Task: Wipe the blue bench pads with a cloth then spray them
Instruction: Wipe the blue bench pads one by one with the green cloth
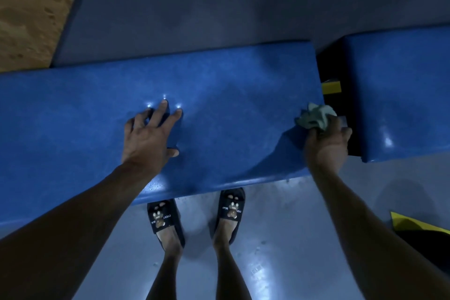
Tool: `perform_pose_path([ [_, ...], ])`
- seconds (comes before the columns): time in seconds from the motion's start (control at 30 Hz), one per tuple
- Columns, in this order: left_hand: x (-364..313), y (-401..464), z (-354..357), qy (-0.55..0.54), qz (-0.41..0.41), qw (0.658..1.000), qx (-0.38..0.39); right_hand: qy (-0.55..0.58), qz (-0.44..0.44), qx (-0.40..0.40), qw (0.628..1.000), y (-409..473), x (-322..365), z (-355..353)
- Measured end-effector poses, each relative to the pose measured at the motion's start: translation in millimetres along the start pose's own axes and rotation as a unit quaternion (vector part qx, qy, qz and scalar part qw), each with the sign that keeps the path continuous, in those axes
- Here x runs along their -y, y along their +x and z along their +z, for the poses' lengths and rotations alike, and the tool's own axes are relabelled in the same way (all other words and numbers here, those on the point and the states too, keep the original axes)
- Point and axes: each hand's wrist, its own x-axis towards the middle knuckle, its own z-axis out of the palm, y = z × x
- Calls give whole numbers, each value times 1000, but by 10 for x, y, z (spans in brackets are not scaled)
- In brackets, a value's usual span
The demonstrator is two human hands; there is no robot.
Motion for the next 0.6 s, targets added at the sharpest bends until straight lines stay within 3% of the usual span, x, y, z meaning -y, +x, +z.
perform_pose_path([
  [0.07,-10,-5,-2,1,-3,1000,-1,1,-59,-1,998,-237,123,142],
  [0.13,-20,-2,-5,0,-2,1000,-7,-14,-199,65,978,-531,166,203],
  [0.23,-42,-8,-4,-1,-10,1000,-5,-82,-449,166,874,-464,58,82],
  [0.27,-47,-11,-4,-2,-12,1000,-5,-112,-507,171,837,-266,7,24],
  [0.3,-49,-8,-4,-3,-10,1000,-8,-135,-527,160,823,-38,-51,-24],
  [0.37,-35,3,-10,-1,-9,1000,-12,-152,-454,110,871,390,-131,-96],
  [0.47,-24,14,4,0,-15,1000,-8,-100,-220,62,968,608,-158,-127],
  [0.53,-37,9,23,2,-20,1000,-10,-57,-160,66,983,433,-147,-102],
  [0.6,-45,11,33,5,-22,1000,-10,-26,-168,71,983,105,-177,-99],
])
